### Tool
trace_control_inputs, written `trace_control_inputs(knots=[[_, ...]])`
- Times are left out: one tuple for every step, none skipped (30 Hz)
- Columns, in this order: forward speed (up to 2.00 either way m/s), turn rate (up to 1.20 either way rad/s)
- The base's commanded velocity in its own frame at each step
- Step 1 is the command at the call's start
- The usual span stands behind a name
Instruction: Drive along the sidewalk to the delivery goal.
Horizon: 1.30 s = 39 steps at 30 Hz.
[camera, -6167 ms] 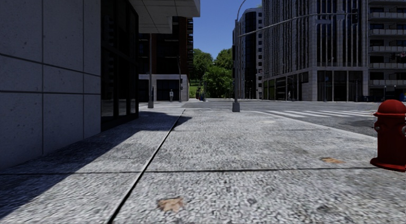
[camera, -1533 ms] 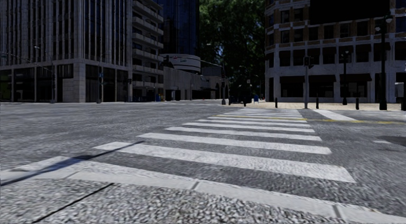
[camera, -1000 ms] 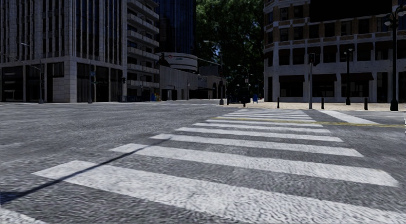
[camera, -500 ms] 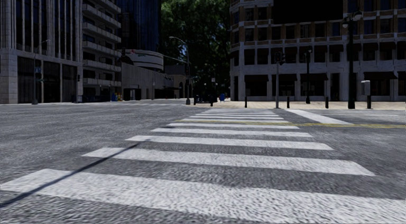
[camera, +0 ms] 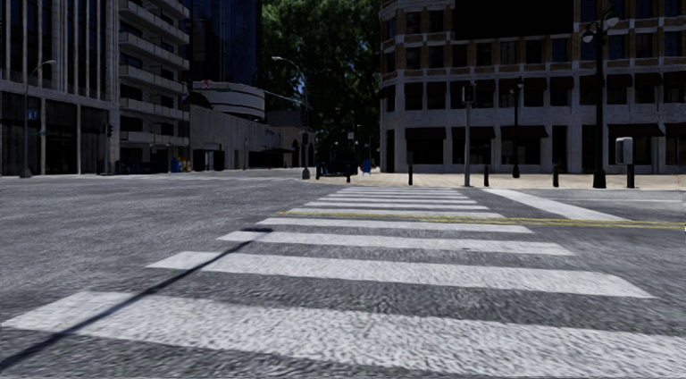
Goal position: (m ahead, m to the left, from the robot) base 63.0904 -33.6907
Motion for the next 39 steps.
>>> trace_control_inputs(knots=[[2.0,0.0],[2.0,0.0],[2.0,0.0],[2.0,0.0],[2.0,0.0],[2.0,0.0],[2.0,0.0],[2.0,0.0],[2.0,0.0],[2.0,0.0],[2.0,0.0],[2.0,0.0],[2.0,0.0],[2.0,0.0],[2.0,0.0],[2.0,0.0],[2.0,0.0],[2.0,0.0],[2.0,0.0],[2.0,0.0],[2.0,0.0],[2.0,-0.01],[2.0,-0.49],[2.0,-0.73],[2.0,-0.84],[2.0,-0.84],[2.0,-0.86],[2.0,-0.09],[2.0,0.0],[2.0,0.0],[2.0,0.0],[2.0,0.0],[2.0,0.0],[2.0,0.0],[2.0,0.0],[2.0,0.0],[2.0,0.0],[2.0,0.0],[2.0,0.0]])
